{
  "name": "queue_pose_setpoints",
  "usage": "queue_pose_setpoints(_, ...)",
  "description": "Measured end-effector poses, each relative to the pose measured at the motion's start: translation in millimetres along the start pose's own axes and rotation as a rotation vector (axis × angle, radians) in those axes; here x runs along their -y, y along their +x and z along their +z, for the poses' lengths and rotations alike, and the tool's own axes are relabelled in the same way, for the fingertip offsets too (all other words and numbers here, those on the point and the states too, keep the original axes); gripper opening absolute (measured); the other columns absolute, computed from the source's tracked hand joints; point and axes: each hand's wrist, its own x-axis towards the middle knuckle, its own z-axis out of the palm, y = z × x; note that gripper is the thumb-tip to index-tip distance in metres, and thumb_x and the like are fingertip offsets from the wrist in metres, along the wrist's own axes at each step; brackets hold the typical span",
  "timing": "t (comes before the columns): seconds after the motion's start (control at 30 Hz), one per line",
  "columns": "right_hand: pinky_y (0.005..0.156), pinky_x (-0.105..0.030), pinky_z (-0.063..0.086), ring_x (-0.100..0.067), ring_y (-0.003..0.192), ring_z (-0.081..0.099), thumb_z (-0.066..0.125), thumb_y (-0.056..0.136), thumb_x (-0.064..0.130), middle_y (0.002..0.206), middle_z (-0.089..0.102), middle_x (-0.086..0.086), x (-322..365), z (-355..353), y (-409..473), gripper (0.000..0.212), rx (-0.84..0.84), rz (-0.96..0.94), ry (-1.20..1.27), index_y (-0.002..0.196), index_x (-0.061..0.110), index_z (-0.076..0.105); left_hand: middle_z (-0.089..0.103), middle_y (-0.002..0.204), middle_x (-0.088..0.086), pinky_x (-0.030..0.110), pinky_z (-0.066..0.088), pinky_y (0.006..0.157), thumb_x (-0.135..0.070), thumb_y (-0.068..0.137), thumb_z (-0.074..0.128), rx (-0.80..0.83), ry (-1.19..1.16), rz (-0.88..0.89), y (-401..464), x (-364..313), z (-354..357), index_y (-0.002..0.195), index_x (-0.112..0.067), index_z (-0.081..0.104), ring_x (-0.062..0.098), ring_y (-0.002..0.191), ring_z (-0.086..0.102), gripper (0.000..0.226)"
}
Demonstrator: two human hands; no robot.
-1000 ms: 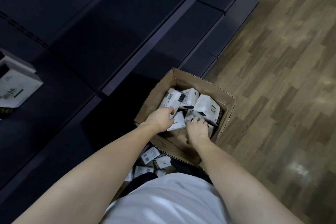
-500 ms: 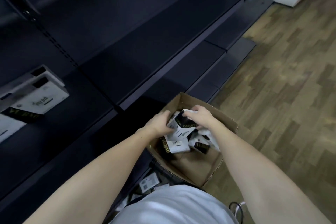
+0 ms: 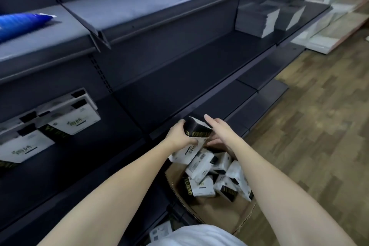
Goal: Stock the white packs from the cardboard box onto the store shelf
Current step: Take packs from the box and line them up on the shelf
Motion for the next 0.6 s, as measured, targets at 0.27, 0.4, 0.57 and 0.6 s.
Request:
queue_pose_setpoints(0.27,0.083,-0.042,0.061,-0.022,0.087,0.075,0.058,0.088,0.066,0.105,0.073,-0.010,15,28,5,0.067,0.076,-0.054,-0.029,0.123,0.009,0.061,0.068,0.108,0.001,0.033,0.055,0.077,0.000,0.063,0.084,-0.120,-0.425,-0.156,-17,2,-75,0.119,-0.022,0.050,0.018,0.097,0.067,0.069)
queue_pose_setpoints(0.4,0.092,-0.037,0.058,-0.012,0.103,0.069,0.073,0.066,0.074,0.117,0.069,0.000,36,58,0,0.081,0.213,-0.141,-0.163,0.124,0.019,0.060,0.076,0.104,0.007,0.034,0.056,0.079,0.003,0.066,0.081,-0.056,-0.678,-0.211,-32,18,-116,0.115,-0.009,0.065,0.022,0.095,0.072,0.052)
queue_pose_setpoints(0.57,0.084,-0.026,0.055,-0.009,0.098,0.071,0.087,0.066,0.052,0.115,0.071,0.006,76,114,-15,0.078,0.330,-0.251,-0.241,0.129,0.018,0.055,0.076,0.100,0.006,0.034,0.056,0.079,0.002,0.075,0.078,-0.098,-0.880,-0.214,-59,38,-153,0.102,-0.008,0.073,0.020,0.095,0.071,0.029)
queue_pose_setpoints(0.6,0.081,-0.025,0.055,-0.009,0.096,0.071,0.088,0.068,0.047,0.114,0.071,0.006,81,127,-18,0.074,0.325,-0.261,-0.237,0.128,0.017,0.056,0.076,0.103,0.006,0.034,0.056,0.079,0.000,0.075,0.079,-0.122,-0.887,-0.207,-63,44,-161,0.107,-0.008,0.072,0.020,0.098,0.070,0.034)
